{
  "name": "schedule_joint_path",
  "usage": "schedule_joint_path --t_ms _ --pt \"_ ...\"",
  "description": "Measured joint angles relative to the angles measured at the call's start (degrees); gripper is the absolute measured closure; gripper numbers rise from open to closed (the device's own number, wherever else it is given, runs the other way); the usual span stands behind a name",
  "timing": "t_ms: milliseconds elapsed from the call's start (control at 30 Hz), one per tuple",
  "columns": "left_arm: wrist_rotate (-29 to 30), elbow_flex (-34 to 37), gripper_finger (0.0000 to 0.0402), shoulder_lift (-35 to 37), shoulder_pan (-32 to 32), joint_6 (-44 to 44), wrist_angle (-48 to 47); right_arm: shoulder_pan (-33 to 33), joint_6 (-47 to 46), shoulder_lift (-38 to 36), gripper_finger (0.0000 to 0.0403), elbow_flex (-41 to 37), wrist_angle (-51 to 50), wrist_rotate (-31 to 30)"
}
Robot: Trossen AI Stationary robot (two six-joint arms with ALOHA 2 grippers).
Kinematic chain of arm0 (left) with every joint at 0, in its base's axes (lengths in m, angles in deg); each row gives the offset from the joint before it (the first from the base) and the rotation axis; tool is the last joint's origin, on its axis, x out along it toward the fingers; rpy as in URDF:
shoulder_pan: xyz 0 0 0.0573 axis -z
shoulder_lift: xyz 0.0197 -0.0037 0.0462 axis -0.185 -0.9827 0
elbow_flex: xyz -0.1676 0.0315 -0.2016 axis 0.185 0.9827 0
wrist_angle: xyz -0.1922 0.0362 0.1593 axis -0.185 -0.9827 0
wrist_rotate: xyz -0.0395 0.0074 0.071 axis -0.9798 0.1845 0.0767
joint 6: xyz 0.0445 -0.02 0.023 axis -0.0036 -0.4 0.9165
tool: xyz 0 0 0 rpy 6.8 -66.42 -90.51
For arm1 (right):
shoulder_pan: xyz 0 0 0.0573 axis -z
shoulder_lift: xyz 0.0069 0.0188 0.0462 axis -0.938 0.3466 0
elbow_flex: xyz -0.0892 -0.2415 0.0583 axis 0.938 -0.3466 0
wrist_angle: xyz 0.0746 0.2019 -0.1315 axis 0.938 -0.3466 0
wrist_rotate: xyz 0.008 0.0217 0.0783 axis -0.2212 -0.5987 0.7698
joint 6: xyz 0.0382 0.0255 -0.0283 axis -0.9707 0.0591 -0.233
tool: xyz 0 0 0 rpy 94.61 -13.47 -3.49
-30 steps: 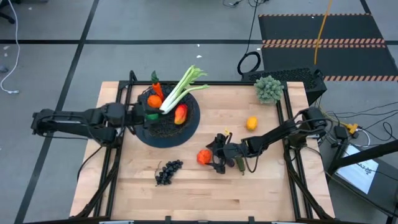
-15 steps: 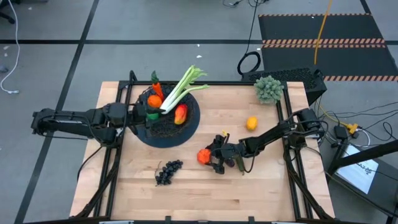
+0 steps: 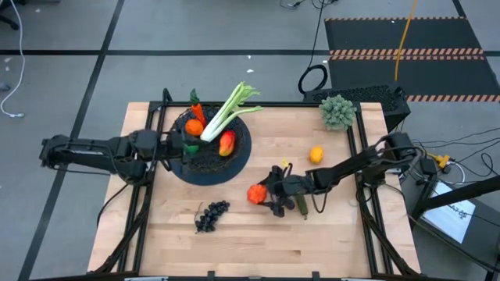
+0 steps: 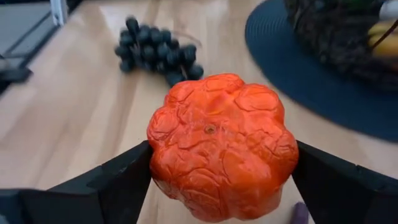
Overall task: Build produce basket
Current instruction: Put the orange pumpkin into the black basket
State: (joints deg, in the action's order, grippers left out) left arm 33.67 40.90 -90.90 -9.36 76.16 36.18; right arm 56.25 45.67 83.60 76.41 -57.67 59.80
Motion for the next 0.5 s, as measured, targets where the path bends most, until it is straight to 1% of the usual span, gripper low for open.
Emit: schedule_joint_path --t_ms 167,300,400,500 --pt "-0.02 0.0 0.0254 -1.83 2.34 0.1 2.38 -0.11 0.0 -5.6 0.0063 0.0 -2.59 -0.02" --pt "-0.17 0.0 0.025 -5.19 4.56 1.75 5.5 -0.15 -1.93 -9.1 0.0062 0.0 -4.3 -0.01" --pt "-0.17 0.0 0.0229 -8.03 6.31 3.77 8.79 -0.2 -4.73 -11.3 0.0062 0.0 -5.54 0.03" --pt "-0.17 0.0 0.0193 -11.06 7.9 5.74 12.08 -0.21 -7.93 -12.76 0.0063 0.0 -7.61 0.08"
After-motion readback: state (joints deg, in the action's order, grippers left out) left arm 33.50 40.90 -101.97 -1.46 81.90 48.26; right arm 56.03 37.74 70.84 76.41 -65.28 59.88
